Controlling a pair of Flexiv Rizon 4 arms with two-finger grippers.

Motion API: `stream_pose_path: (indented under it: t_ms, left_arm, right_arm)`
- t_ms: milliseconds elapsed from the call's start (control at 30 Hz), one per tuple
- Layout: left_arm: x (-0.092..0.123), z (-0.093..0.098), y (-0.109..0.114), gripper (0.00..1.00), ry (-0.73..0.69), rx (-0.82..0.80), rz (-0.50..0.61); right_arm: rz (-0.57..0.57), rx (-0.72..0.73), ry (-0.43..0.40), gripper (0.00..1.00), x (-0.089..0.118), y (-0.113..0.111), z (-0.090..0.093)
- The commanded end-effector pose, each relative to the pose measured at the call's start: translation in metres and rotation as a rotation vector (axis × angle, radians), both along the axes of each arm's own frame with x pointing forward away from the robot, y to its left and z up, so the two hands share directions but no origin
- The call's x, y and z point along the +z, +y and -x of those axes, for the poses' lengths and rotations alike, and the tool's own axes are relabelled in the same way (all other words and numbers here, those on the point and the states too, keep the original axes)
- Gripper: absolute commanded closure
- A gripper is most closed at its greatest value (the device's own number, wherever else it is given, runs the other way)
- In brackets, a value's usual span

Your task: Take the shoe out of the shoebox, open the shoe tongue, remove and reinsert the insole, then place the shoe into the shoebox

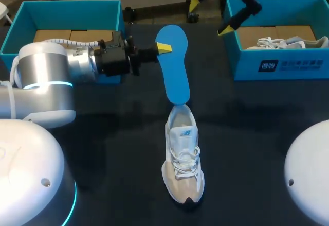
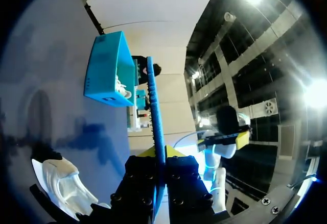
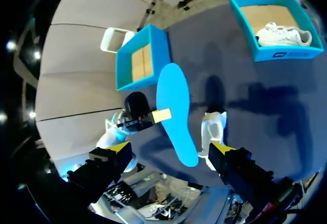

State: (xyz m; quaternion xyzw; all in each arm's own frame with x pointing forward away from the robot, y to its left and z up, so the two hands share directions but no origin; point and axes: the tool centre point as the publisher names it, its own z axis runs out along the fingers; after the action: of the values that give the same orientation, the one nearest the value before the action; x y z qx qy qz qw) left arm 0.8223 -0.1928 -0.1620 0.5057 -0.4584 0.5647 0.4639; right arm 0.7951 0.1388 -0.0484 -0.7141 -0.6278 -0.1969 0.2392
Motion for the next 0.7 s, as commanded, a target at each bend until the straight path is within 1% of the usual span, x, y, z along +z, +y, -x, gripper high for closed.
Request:
stream_pose_path:
  t_ms: [33,233,367,700]
  left_arm:
    - [0.0,0.0,0.0,1.0,0.0,-0.001,-0.001]
    - [0.0,0.0,0.0,1.0,0.0,-0.001,-0.001]
    - [0.0,0.0,0.0,1.0,0.0,-0.001,-0.001]
    - [0.0,0.0,0.0,1.0,0.0,-0.001,-0.001]
  right_arm:
    - [0.484,0.023,0.024,0.0,0.008,0.009,0.005]
    - [0.58,0.04,0.01,0.0,0.015,0.021,0.009]
    - [0.625,0.063,-0.001,0.0,0.015,0.032,0.012]
    - [0.685,0.076,-0.025,0.0,0.014,0.054,0.016]
